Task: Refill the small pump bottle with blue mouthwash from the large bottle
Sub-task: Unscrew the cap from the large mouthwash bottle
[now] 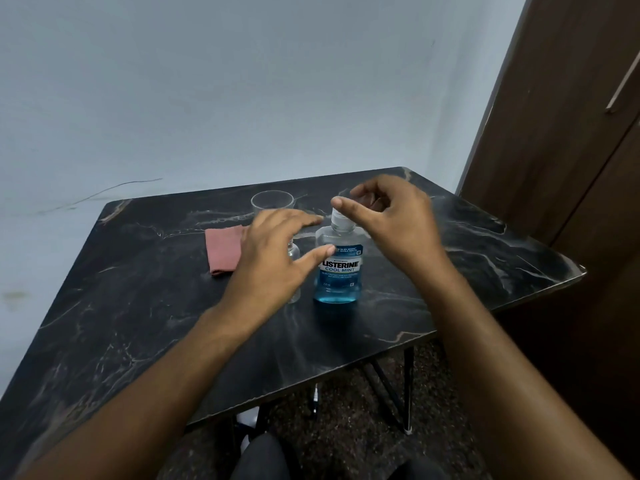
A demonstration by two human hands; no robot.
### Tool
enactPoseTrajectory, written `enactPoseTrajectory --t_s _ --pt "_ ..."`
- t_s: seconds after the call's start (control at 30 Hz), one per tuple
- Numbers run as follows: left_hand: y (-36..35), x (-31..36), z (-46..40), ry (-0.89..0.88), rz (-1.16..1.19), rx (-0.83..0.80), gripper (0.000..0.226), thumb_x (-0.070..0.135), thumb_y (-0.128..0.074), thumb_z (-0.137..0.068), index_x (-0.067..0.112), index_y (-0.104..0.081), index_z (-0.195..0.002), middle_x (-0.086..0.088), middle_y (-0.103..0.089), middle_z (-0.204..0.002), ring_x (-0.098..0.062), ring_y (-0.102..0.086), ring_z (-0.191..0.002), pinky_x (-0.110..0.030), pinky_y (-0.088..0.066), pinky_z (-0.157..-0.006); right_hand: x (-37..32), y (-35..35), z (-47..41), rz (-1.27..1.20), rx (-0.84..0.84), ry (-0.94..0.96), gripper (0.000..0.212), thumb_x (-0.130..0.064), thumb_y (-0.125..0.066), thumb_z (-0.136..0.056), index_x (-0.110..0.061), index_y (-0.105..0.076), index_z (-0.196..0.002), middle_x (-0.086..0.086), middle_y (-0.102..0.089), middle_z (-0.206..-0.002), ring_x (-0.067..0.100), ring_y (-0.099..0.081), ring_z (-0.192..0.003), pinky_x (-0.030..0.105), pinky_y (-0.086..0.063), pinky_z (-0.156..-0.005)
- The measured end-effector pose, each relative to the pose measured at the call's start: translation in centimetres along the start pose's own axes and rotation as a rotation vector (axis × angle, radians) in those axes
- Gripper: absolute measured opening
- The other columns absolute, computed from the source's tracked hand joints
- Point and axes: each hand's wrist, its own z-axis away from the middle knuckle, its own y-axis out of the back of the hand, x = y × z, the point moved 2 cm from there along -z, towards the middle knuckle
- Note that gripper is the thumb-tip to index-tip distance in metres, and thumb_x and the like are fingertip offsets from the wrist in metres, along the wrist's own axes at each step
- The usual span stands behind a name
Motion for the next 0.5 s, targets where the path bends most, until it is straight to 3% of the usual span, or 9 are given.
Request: enactPoseTrajectory --t_s 0.1,0.27,0.33,0.4,0.5 --pt "-1.1 0.6 -1.5 0.100 -0.037 -0.034 0.041 0.054 -0.074 -0.080 0.031 -0.073 -0.114 0.015 -0.070 -0.117 -0.013 -0.052 -0.122 -0.042 -0.036 -0.104 -0.9 -0.9 -0.7 0.193 -0.016 0.022 0.042 -0.054 -0.079 -0.078 -0.017 -0.069 -0.093 -0.007 -0.062 -0.084 0.008 -0.056 -0.076 0.021 -0.041 -0.062" --pt "-1.2 0.1 -2.6 0.107 -0.049 0.040 0.036 0.052 -0.082 -0.070 0.031 -0.078 -0.100 0.021 -0.069 -0.100 -0.006 -0.049 -0.112 -0.036 -0.029 -0.096 -1.8 -0.9 -1.3 0.250 -0.142 0.011 0.028 -0.039 -0.080 -0.081 -0.013 -0.075 -0.090 -0.001 -0.071 -0.083 0.013 -0.066 -0.077 0.031 -0.055 -0.065" --pt "-1.0 0.0 -3.1 0.097 -0.048 0.034 0.036 0.053 -0.084 -0.065 0.034 -0.079 -0.095 0.028 -0.060 -0.089 0.001 -0.042 -0.105 -0.028 -0.018 -0.085 -2.0 -0.4 -1.6 0.255 -0.218 0.038 0.023 -0.031 -0.076 -0.085 -0.016 -0.078 -0.101 0.001 -0.076 -0.098 0.010 -0.068 -0.085 0.027 -0.054 -0.067" --pt "-1.0 -0.1 -3.5 0.102 -0.046 0.005 0.038 0.056 -0.084 -0.061 0.036 -0.079 -0.093 0.030 -0.058 -0.084 0.002 -0.042 -0.104 -0.028 -0.017 -0.084 -2.2 0.2 -1.7 0.244 -0.332 0.053 0.036 -0.022 -0.068 -0.087 -0.021 -0.072 -0.123 -0.001 -0.074 -0.120 0.003 -0.063 -0.091 0.018 -0.049 -0.070" --pt "-1.1 -0.5 -3.7 0.126 -0.052 -0.010 0.039 0.057 -0.084 -0.060 0.037 -0.078 -0.093 0.031 -0.057 -0.084 -0.002 -0.044 -0.109 -0.028 -0.019 -0.087 -2.4 0.4 -1.9 0.258 -0.369 0.067 0.052 -0.031 -0.070 -0.086 -0.023 -0.061 -0.137 0.000 -0.068 -0.129 0.008 -0.063 -0.104 0.027 -0.054 -0.085"
